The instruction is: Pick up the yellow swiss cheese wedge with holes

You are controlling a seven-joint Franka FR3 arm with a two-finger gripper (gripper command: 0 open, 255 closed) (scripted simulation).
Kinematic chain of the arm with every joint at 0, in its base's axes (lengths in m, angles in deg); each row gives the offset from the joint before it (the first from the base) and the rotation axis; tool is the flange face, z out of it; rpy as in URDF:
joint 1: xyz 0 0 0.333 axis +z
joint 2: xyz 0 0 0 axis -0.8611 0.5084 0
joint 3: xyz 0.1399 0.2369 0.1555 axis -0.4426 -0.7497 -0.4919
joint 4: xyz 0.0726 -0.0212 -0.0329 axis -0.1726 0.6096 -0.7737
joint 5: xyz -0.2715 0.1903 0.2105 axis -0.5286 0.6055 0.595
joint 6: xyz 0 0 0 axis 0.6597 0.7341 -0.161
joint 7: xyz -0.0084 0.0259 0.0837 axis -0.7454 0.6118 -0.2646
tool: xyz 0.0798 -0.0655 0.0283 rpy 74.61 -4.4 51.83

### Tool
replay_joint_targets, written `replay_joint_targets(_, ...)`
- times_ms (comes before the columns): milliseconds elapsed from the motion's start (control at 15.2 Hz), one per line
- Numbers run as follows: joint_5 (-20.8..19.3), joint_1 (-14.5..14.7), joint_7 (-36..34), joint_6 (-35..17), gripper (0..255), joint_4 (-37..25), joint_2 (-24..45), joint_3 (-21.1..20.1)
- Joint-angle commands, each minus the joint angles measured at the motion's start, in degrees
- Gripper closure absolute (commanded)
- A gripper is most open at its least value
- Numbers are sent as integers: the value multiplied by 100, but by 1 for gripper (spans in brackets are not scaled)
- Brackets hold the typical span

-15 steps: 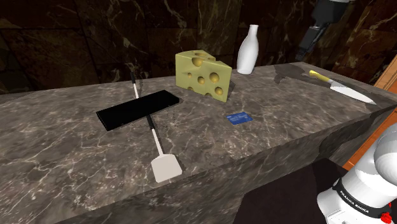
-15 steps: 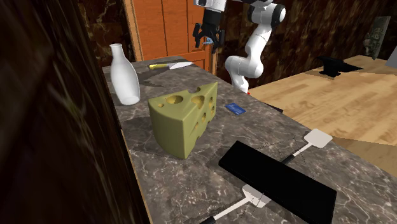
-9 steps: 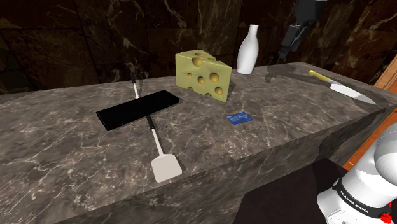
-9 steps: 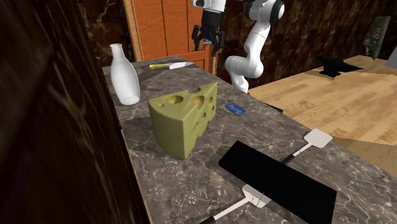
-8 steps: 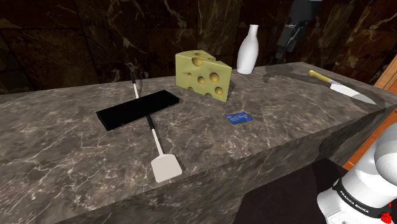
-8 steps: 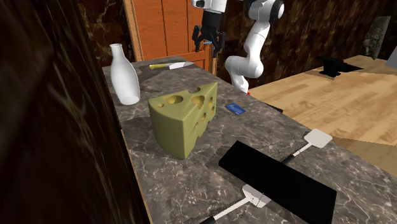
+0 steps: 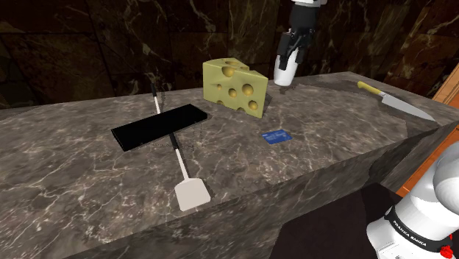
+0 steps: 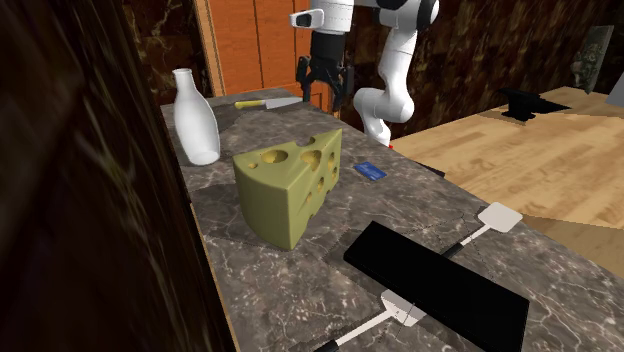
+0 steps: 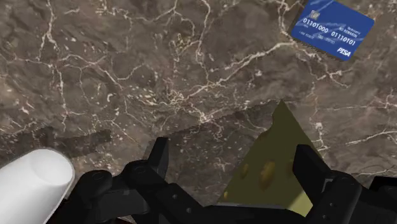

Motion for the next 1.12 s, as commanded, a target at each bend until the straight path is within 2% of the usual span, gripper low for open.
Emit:
replay_joint_targets(0,17,27,-216,47,0,-413,447,-116)
replay_joint_targets(594,-142,290,-1071,500,0,-2658,2558,-474)
replay_joint_targets(1056,-112,269,-1055,-126,0,-1919,2441,-457)
